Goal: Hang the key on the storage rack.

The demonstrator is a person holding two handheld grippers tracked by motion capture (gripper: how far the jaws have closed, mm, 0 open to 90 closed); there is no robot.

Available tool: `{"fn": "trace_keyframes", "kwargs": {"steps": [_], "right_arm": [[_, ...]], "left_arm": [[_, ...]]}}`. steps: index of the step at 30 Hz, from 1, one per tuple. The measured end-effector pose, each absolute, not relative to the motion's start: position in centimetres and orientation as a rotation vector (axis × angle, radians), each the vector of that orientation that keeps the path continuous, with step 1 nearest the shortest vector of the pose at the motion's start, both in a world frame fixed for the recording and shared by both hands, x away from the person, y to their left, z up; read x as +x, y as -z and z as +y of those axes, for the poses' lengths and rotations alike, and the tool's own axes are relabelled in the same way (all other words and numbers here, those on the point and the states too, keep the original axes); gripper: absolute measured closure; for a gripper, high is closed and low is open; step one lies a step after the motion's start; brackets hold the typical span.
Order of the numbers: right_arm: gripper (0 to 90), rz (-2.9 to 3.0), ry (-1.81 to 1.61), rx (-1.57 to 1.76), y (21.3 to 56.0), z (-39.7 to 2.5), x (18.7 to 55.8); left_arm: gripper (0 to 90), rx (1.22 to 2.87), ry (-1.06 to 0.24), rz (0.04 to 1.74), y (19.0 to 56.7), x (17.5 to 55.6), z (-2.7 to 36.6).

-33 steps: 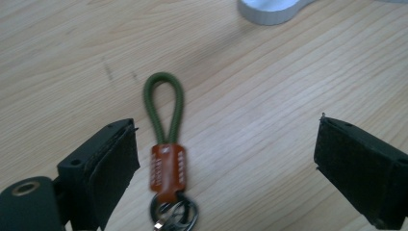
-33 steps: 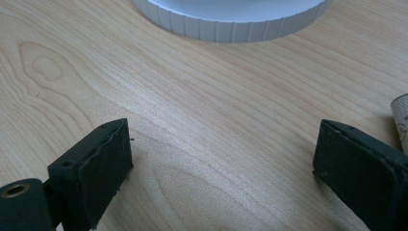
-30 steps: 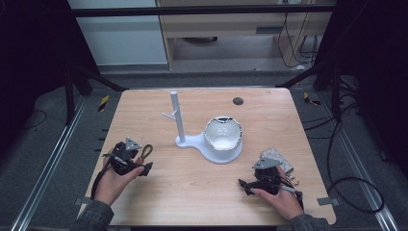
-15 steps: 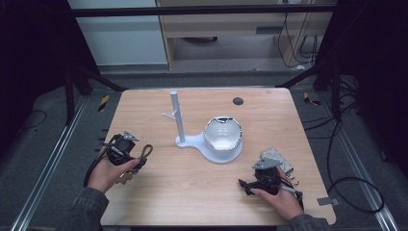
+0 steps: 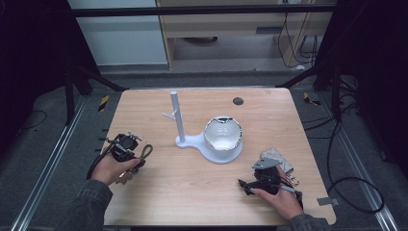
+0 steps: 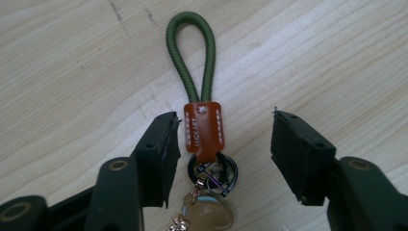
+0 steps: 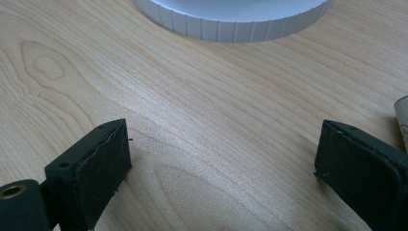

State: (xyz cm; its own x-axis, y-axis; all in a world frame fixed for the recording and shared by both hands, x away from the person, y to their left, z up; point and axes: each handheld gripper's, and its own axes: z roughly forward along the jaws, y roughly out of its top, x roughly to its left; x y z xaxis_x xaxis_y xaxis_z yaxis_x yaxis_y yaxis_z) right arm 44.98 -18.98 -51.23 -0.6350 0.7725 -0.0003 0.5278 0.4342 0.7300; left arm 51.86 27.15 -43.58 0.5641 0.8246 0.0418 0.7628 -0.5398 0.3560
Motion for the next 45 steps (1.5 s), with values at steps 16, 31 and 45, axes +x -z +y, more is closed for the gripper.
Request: {"fn": "trace_keyframes", "kwargs": {"steps": [16, 31, 45], "right_arm": [[5.4, 2.357, -1.022, 1.114, 51.2, -19.0, 45.0], [5.4, 2.361, -1.026, 1.103, 51.3, -19.0, 44.9], [5.4, 2.361, -1.026, 1.1, 51.3, -19.0, 44.9]], "left_arm": [[52.4, 2.469, -0.246, 1.35, 45.1, 52.9, 28.2], [54.7, 2.492, -0.241, 1.371, 45.6, 53.3, 28.1], [59.5, 2.488, -0.228, 1.37, 46.4, 53.7, 28.0]]}}
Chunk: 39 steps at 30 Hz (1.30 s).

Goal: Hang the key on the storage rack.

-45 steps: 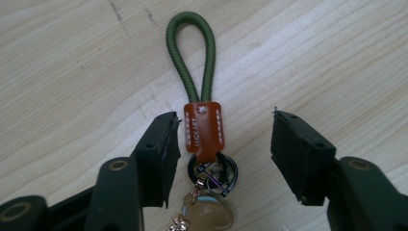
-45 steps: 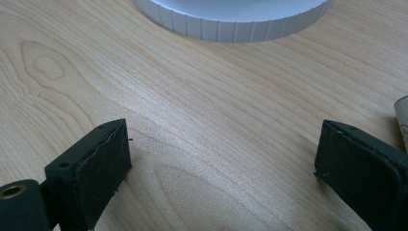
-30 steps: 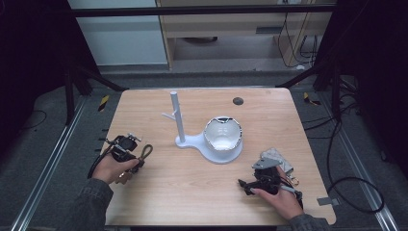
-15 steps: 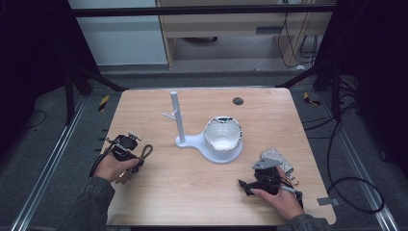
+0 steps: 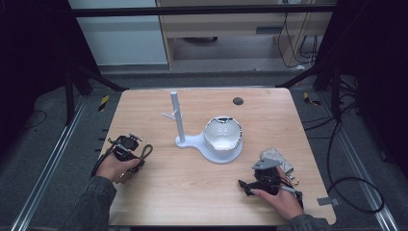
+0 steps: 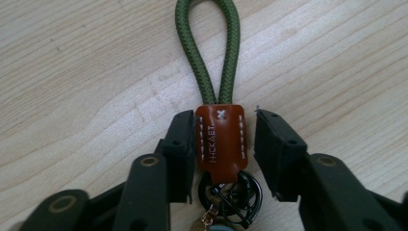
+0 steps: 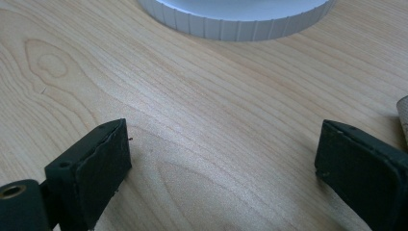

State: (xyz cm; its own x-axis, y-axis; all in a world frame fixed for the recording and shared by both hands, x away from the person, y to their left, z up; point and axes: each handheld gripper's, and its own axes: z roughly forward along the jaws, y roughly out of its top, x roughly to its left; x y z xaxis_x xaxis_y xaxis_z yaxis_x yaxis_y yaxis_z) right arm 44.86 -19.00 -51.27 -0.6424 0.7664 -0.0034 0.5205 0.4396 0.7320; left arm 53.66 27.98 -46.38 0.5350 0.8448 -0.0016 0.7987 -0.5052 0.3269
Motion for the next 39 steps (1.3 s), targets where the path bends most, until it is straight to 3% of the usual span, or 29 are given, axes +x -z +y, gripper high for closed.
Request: {"fn": "trace_keyframes", "kwargs": {"steps": [9, 17, 29, 39], "right_arm": [[5.4, 2.363, -1.027, 1.095, 51.3, -19.0, 44.8], [5.4, 2.363, -1.025, 1.094, 51.3, -19.0, 44.8], [5.4, 2.362, -1.026, 1.095, 51.3, -19.0, 44.8], [5.4, 2.362, -1.026, 1.095, 51.3, -19.0, 44.8]], "left_arm": [[63.2, 2.495, -0.212, 1.368, 46.5, 53.8, 28.3], [65.6, 2.48, -0.275, 1.334, 45.8, 53.2, 28.4], [65.6, 2.259, -0.414, 1.196, 43.1, 49.1, 28.8], [65.6, 2.217, -0.47, 1.154, 41.8, 48.2, 28.7]]}}
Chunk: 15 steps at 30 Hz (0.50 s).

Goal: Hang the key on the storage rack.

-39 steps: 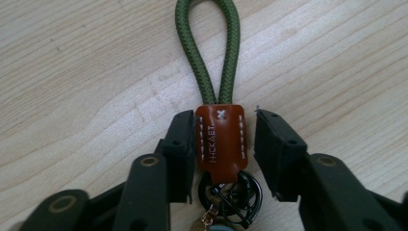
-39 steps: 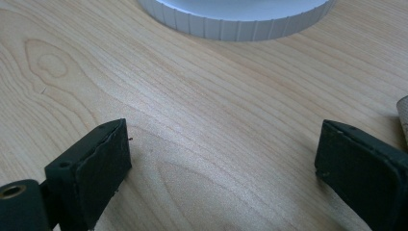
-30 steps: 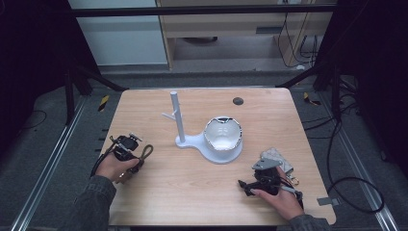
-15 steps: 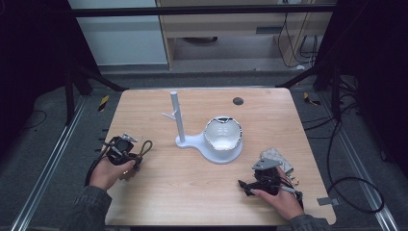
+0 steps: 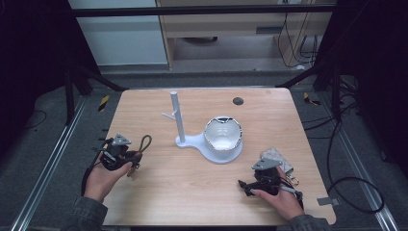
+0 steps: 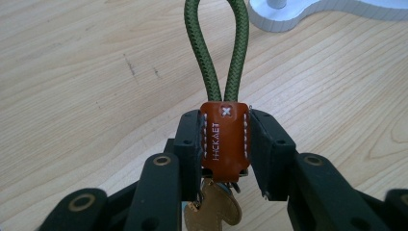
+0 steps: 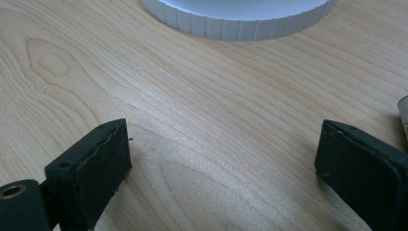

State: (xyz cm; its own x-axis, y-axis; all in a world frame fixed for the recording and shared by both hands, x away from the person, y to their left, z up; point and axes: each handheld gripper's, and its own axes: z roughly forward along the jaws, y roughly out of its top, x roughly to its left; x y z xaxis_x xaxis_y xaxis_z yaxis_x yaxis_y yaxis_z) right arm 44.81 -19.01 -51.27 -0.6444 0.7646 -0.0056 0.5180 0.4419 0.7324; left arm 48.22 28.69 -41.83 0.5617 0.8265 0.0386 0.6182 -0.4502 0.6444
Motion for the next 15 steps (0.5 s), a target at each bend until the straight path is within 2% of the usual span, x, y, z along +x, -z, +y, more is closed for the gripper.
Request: {"fn": "trace_keyframes", "kwargs": {"steps": [15], "right_arm": [[5.4, 2.363, -1.022, 1.096, 51.3, -19.0, 44.8]], "left_arm": [[65.7, 2.175, -0.504, 1.06, 40.0, 47.3, 26.6]]}}
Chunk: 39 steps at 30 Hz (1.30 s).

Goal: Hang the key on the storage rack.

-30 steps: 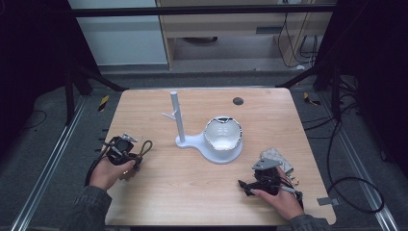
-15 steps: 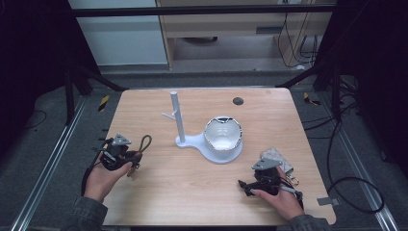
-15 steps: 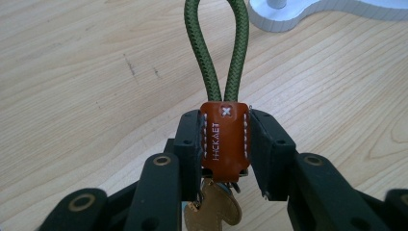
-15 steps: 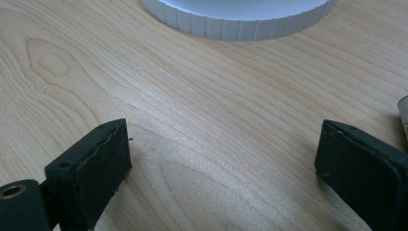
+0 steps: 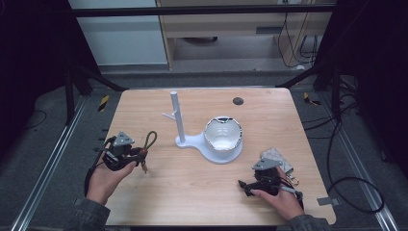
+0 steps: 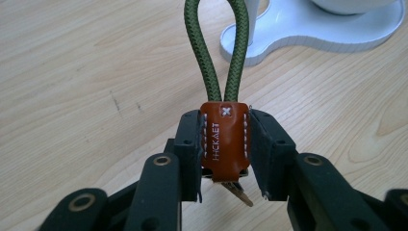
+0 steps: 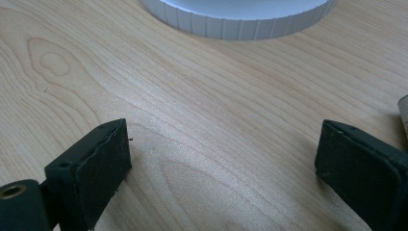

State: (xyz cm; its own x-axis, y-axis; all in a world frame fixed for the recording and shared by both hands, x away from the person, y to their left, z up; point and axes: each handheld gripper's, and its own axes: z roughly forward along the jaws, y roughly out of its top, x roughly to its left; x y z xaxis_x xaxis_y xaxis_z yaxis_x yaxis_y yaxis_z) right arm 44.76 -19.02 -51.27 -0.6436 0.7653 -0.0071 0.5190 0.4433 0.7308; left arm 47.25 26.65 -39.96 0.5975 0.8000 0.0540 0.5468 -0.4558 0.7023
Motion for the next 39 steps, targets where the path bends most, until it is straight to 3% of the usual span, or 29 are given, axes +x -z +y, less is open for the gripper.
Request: {"fn": "trace_keyframes", "kwargs": {"steps": [39], "right_arm": [[3.9, 2.37, -1.019, 1.095, 51.3, -18.9, 44.9]], "left_arm": [[65.9, 2.011, -0.585, 0.901, 36.4, 45.4, 21.5]]}}
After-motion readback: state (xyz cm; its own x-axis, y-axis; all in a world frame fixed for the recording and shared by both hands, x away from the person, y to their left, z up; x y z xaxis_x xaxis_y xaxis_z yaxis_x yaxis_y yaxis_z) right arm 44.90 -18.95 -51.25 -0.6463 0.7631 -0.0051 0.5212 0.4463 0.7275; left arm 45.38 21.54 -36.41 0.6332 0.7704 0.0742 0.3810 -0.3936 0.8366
